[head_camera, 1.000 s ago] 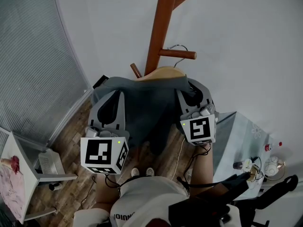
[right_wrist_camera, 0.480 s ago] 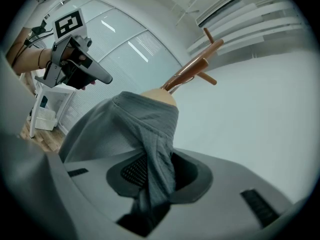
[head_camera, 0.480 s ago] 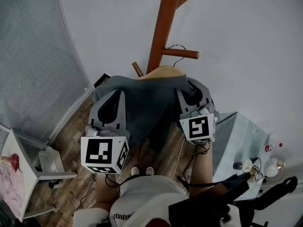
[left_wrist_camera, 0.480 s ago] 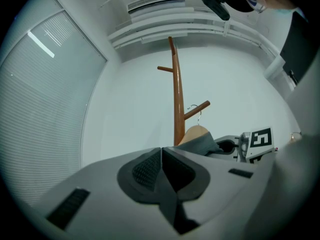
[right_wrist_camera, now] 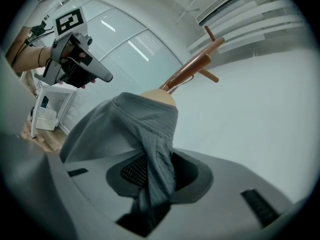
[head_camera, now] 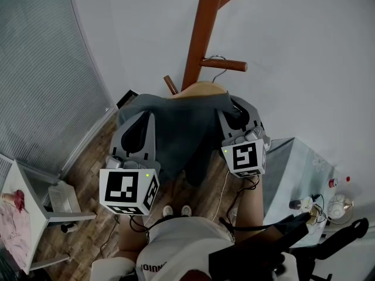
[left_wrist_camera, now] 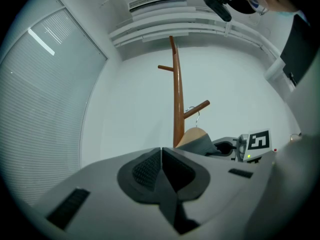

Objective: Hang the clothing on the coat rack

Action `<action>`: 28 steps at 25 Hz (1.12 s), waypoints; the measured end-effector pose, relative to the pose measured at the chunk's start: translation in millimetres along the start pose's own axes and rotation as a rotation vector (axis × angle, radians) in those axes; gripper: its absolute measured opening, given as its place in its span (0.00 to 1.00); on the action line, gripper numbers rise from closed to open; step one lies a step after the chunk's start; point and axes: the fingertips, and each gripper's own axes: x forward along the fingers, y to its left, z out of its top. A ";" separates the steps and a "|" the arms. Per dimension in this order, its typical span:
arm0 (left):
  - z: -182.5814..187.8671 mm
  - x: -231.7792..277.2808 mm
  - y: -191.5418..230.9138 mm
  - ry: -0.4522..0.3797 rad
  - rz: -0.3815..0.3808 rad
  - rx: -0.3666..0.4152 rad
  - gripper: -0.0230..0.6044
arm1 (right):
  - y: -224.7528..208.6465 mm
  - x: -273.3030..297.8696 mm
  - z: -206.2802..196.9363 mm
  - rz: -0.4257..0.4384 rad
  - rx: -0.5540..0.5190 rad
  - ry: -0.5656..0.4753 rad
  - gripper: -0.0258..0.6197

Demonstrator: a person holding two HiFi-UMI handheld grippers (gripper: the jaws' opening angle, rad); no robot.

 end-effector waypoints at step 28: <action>-7.2 4.6 -0.4 0.016 0.004 0.011 0.07 | 11.5 8.4 -4.9 0.049 -0.005 -0.006 0.23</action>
